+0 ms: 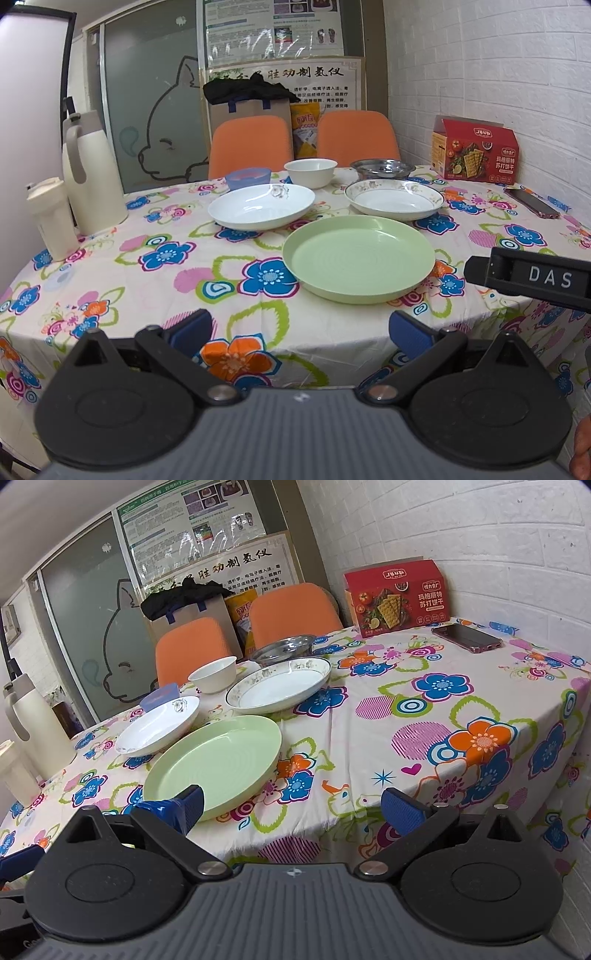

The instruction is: Organize plates and bowls

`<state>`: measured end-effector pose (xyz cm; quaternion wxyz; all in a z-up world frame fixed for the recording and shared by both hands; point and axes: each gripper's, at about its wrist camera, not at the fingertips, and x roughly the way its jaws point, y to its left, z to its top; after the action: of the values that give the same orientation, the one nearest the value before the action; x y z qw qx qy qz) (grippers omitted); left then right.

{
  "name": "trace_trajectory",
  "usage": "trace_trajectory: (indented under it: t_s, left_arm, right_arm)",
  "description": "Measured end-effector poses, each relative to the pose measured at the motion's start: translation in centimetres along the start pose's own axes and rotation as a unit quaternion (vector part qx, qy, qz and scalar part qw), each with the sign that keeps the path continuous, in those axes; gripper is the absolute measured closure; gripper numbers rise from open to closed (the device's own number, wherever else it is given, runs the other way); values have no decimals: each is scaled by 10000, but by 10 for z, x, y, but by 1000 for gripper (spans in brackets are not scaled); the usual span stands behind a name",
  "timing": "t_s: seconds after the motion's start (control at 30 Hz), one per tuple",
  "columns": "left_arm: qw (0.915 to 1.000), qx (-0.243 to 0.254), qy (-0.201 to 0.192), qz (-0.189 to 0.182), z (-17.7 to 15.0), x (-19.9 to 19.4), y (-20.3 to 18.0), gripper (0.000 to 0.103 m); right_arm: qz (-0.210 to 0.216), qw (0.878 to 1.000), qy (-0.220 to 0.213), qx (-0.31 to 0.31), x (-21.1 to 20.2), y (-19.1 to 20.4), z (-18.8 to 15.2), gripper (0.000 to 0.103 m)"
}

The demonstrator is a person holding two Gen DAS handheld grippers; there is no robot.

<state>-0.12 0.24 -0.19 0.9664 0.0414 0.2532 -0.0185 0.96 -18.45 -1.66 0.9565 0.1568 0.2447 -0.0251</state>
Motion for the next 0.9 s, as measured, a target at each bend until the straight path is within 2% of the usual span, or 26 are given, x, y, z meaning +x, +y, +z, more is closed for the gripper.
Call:
trace_trajectory:
  t_s: [0.33,0.53,0.63,0.77,0.9]
  left_arm:
    - [9999,19,-55,145,4,-6,3,2]
    - [9993,36,-312,200,11,-10,6,2]
    - [9997,71,-189,137,14,1,4,2]
    - [9999,35,147,-33,14,28,5,2]
    - [9983,-140,529,-186,18,58,17,2]
  right_arm:
    - [79,10000,1,-8,-2,2,-1,13]
    - [142,9998,-138,73,-2,-6,-2,13]
    - [63,9998,-42,210,2,-16,-4,13]
    - [-11,9997,-134,179,5,-28,-7,13]
    - [21,9998,175,41,29,-29,0,13]
